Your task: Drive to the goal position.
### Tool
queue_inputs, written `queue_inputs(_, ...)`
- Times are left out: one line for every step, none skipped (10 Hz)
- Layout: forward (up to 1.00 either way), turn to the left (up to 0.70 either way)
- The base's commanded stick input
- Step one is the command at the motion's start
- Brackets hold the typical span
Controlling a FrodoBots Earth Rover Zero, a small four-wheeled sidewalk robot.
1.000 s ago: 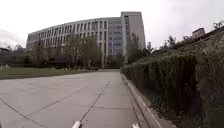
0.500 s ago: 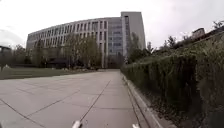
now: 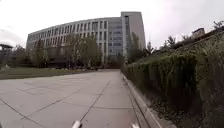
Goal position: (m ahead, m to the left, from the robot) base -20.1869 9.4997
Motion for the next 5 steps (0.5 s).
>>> queue_inputs(0.06, 0.00)
queue_inputs(0.07, 0.00)
queue_inputs(0.07, 0.00)
queue_inputs(0.07, 0.00)
queue_inputs(0.06, 0.00)
